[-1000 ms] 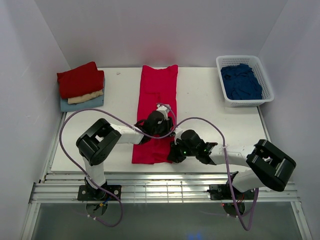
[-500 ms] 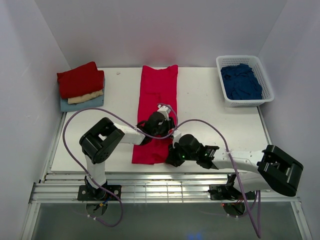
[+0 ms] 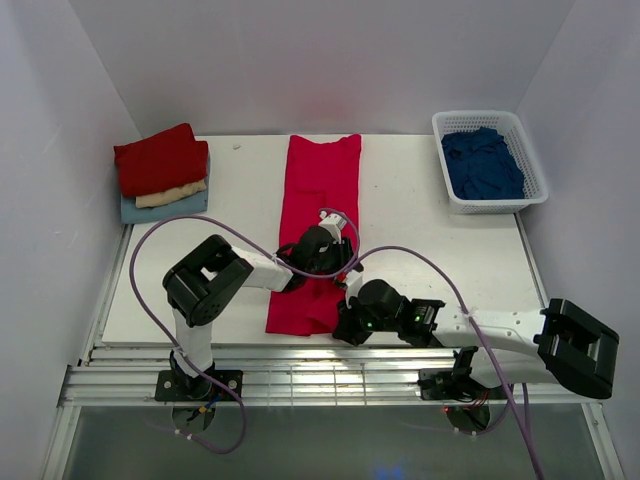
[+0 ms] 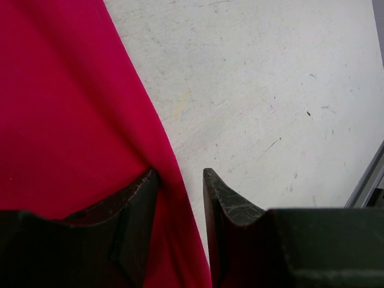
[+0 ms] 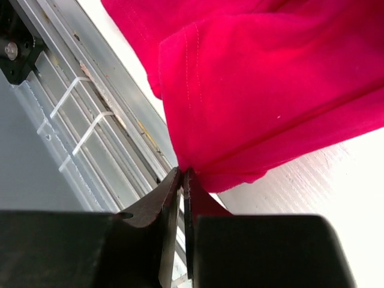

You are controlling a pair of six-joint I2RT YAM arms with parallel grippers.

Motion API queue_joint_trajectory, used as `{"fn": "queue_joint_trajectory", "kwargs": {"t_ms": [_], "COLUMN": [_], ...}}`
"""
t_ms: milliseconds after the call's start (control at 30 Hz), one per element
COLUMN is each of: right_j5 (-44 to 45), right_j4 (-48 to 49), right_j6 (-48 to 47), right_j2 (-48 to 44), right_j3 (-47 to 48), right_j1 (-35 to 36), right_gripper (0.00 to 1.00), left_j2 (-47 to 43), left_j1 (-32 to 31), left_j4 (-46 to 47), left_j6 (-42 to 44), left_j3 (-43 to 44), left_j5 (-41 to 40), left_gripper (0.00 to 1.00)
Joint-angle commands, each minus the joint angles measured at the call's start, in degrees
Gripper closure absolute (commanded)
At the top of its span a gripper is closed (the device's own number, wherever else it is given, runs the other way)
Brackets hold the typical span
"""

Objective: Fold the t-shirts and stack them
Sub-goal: Fold the tshirt

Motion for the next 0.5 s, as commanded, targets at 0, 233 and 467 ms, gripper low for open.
{"fn": "queue_joint_trajectory", "kwargs": {"t_ms": [0, 233, 467], "right_j5": [-4.58, -7.31, 14.20], "right_j4": [-1.75, -8.24, -9.31], "right_j6": [-0.09, -2.11, -1.59], "right_j2": [-2.50, -6.89, -10.68], "right_j3": [4.25, 8.91, 6.20], "right_j1": [2.03, 3.78, 3.87], "right_gripper": [0.88, 0.82, 0.81], "left_j2": [3.05, 3.49, 1.83], "left_j1": [0.23, 0.23, 0.23], "left_j4": [-4.02, -4.02, -4.11], "left_j6": [1.07, 1.60, 1.42], "left_j3": [-1.08, -1.08, -1.79], "left_j5": [-2.65, -2.65, -2.65], "left_gripper": [0.53, 0.53, 0.53]}}
